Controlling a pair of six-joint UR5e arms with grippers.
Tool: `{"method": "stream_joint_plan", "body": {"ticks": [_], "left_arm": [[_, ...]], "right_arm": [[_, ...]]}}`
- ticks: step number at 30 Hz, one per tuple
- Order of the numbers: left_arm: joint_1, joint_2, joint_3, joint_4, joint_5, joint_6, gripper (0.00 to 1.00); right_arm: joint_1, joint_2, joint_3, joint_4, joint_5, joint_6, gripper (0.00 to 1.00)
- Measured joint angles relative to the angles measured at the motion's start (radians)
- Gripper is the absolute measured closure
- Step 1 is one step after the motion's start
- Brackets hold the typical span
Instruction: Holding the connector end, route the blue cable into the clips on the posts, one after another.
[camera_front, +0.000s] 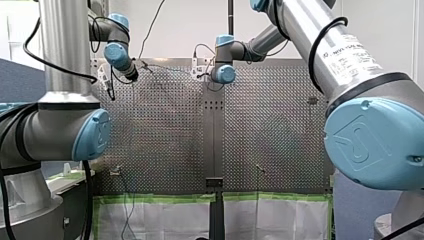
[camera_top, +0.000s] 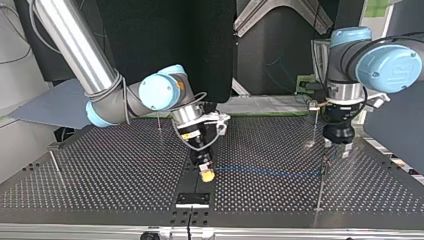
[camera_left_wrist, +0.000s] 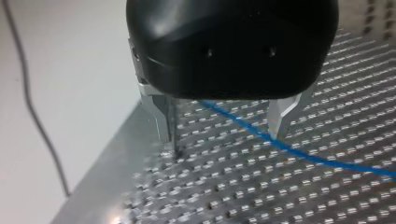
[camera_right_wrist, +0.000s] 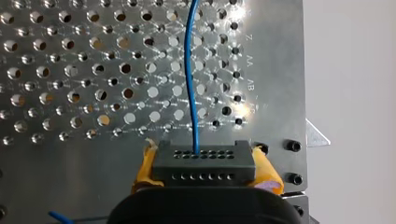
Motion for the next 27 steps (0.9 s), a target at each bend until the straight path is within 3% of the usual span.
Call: {"method": "stream_joint_plan", "body": {"ticks": [6, 15, 27], "left_arm": [[-0.018, 0.027, -0.005, -0.051, -0.021, 0.029, 0.01], [-0.032, 0.078, -0.006, -0.039, -0.042, 0.062, 0.01], [-0.049, 0.094, -0.006, 0.016, 0.018, 0.168, 0.01]], "right_arm": [[-0.004, 0.0, 0.0, -0.002, 0.001, 0.0, 1.0], [-0.005, 0.0, 0.0, -0.005, 0.001, -0.001, 1.0], [-0.006, 0.0, 0.0, -0.006, 0.001, 0.0, 1.0]]}}
